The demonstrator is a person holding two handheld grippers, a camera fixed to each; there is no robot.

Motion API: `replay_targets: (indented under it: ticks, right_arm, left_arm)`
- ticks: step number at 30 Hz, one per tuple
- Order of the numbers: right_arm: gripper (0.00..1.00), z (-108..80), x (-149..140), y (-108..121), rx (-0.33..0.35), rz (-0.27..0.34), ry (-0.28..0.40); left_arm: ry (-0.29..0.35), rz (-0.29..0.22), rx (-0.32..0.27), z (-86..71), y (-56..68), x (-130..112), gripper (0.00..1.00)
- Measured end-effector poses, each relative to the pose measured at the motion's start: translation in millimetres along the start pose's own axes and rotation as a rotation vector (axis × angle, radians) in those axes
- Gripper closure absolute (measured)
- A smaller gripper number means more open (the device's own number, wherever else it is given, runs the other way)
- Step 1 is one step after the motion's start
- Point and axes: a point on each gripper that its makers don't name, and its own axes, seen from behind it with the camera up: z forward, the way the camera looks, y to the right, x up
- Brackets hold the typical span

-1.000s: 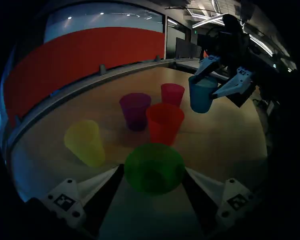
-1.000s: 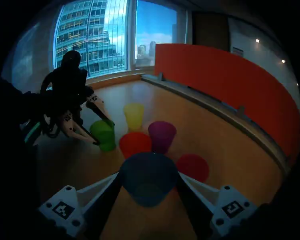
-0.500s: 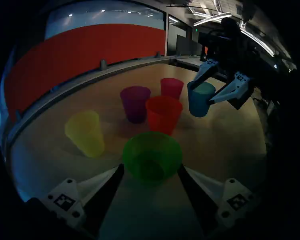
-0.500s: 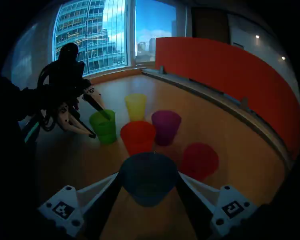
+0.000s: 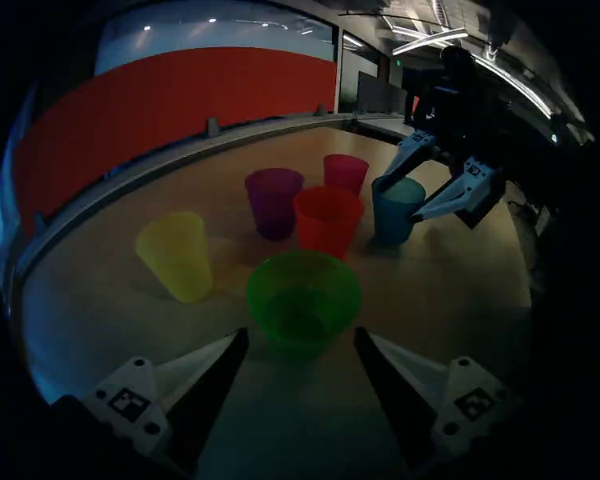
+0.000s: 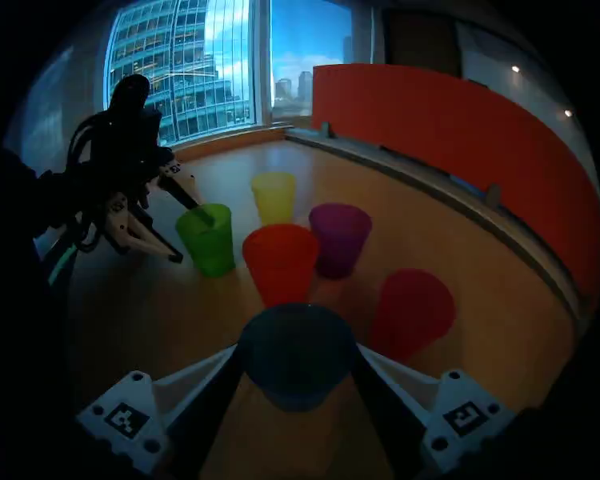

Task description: Pour water

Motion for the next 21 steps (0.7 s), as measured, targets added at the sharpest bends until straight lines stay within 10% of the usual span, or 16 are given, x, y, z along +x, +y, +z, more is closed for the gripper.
replay_targets:
  ticks: [21]
  right_arm:
    - [0.00,-8.1,-14.5,-2.1,-0.020,0.006,-0.023]
  left_arm:
    - [0.001,-0.009,0.016,-6.1,-2.4,-0.1,0.01]
